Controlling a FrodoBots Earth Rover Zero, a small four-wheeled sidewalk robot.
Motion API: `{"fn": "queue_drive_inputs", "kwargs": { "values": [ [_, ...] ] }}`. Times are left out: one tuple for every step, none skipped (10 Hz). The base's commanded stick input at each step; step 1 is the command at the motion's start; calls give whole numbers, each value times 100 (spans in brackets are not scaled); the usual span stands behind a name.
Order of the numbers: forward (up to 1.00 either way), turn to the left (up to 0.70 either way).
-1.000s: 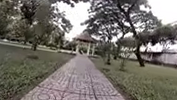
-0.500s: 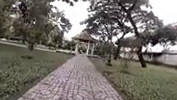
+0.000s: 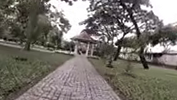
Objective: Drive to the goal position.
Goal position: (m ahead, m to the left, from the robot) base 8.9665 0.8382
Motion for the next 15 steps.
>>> {"fn": "queue_drive_inputs", "kwargs": {
  "values": [
    [70,0],
    [70,0],
    [70,0],
    [70,0],
    [70,0],
    [70,0],
    [70,0],
    [70,0],
    [70,0],
    [70,0],
    [70,0],
    [70,0],
    [70,0],
    [70,0],
    [70,0]
  ]
}}
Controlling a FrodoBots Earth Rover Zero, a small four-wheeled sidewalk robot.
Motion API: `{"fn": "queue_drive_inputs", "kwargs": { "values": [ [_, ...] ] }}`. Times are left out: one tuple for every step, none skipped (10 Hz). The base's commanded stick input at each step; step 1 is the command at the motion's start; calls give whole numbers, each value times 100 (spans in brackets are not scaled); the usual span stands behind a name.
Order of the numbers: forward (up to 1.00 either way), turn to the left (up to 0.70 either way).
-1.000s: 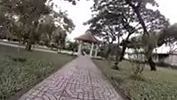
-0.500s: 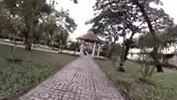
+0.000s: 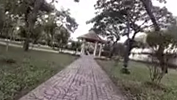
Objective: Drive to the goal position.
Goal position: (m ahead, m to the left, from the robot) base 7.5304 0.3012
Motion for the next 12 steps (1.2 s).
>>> {"fn": "queue_drive_inputs", "kwargs": {
  "values": [
    [70,0],
    [70,0],
    [70,0],
    [70,0],
    [70,0],
    [70,0],
    [70,0],
    [70,0],
    [70,0],
    [70,0],
    [70,0],
    [70,0]
  ]
}}
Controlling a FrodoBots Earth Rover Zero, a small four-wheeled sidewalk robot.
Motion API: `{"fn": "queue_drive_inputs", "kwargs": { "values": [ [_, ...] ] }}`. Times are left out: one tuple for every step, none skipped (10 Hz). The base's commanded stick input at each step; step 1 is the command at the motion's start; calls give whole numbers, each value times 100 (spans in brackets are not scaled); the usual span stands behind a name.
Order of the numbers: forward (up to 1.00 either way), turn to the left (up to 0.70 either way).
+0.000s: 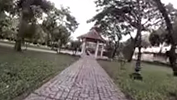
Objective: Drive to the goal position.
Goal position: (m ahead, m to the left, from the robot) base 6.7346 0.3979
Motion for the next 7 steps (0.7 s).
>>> {"fn": "queue_drive_inputs", "kwargs": {
  "values": [
    [70,0],
    [70,0],
    [70,0],
    [70,0],
    [70,0],
    [70,0],
    [70,0]
  ]
}}
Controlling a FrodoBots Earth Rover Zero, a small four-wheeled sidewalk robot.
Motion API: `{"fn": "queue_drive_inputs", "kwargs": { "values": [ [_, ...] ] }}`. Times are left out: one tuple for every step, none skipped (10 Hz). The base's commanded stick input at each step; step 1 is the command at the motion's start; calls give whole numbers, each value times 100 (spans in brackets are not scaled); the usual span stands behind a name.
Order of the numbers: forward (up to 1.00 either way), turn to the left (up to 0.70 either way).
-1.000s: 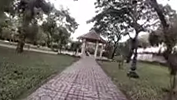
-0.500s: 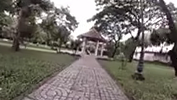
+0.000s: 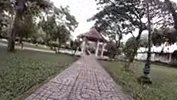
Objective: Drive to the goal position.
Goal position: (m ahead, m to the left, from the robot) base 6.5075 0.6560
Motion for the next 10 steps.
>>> {"fn": "queue_drive_inputs", "kwargs": {
  "values": [
    [70,0],
    [70,0],
    [70,0],
    [70,0],
    [70,0],
    [70,0],
    [70,0],
    [70,0],
    [70,0],
    [70,0]
  ]
}}
